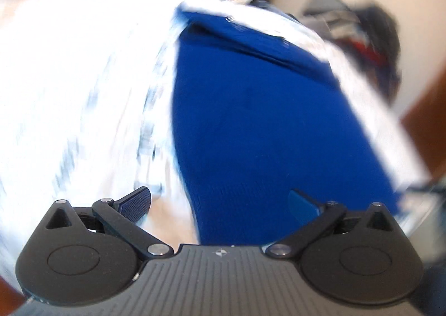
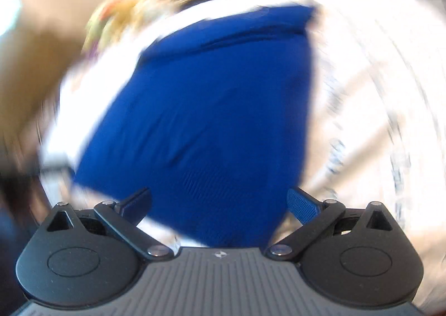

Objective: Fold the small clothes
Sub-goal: 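Grasp the sweater hem with both grippers and lift it toward the collar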

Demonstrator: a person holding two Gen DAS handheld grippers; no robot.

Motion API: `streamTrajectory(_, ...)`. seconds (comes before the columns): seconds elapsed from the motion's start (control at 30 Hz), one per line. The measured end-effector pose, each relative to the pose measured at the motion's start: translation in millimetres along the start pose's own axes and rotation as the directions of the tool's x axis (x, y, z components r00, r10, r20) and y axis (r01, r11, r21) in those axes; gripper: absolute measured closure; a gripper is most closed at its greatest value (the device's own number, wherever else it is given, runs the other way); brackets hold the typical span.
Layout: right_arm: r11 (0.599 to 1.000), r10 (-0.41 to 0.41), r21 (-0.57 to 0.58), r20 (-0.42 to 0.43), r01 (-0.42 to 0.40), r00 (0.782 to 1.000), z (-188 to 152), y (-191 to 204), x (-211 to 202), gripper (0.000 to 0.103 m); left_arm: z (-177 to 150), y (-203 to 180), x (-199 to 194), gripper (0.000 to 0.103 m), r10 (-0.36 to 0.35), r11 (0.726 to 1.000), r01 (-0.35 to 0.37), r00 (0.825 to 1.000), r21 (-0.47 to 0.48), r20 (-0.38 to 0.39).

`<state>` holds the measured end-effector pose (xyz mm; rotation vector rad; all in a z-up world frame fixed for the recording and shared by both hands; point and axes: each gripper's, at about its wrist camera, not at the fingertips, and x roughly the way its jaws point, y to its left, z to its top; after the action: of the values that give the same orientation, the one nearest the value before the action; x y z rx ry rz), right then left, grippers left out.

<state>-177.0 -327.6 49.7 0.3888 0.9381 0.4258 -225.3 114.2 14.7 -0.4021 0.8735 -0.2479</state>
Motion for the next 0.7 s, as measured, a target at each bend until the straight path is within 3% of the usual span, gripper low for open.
streamTrajectory(0.07,0.984,0.074,0.168,-0.039,-0.066,0.997,6,-27,7,0.000,5,14,-2,0.001,-0.114,0.986,0.111,0.993,-0.122,-0.015)
streamTrajectory(0.1,0.972,0.112,0.208,-0.016,-0.106,0.994,8,-34,7,0.000,6,22,0,0.001,-0.199,0.961,0.187,0.979,-0.202,-0.038)
streamTrajectory(0.17,0.933,0.201,0.312,-0.034,-0.180,0.979,6,-43,9,0.000,6,38,9,0.001,-0.353,0.885,0.308,0.933,-0.350,-0.073)
streamTrajectory(0.2,0.908,0.266,0.351,-0.059,-0.229,0.962,6,-46,14,0.000,6,45,11,0.001,-0.383,0.860,0.329,0.921,-0.389,-0.068)
streamTrajectory(0.27,0.890,0.324,0.361,-0.070,-0.279,0.943,3,-48,17,0.000,5,52,8,0.009,-0.394,0.845,0.334,0.917,-0.418,-0.065)
streamTrajectory(0.37,0.891,0.311,0.364,-0.052,-0.271,0.949,4,-53,17,0.003,1,55,0,0.028,-0.363,0.854,0.296,0.928,-0.429,-0.081)
streamTrajectory(0.47,0.915,0.243,0.345,-0.060,-0.208,0.968,4,-60,12,0.038,4,55,-4,0.042,-0.325,0.882,0.259,0.940,-0.394,-0.109)
streamTrajectory(0.53,0.929,0.191,0.335,-0.075,-0.155,0.979,-3,-64,6,0.070,10,53,-6,0.054,-0.287,0.901,0.222,0.950,-0.373,-0.126)
streamTrajectory(0.63,0.922,0.197,0.353,-0.078,-0.158,0.977,-7,-70,3,0.072,22,54,-1,0.053,-0.237,0.921,0.180,0.963,-0.347,-0.131)
streamTrajectory(0.7,0.922,0.200,0.352,-0.083,-0.159,0.976,-7,-70,8,0.070,30,56,0,0.038,-0.224,0.926,0.175,0.968,-0.335,-0.113)
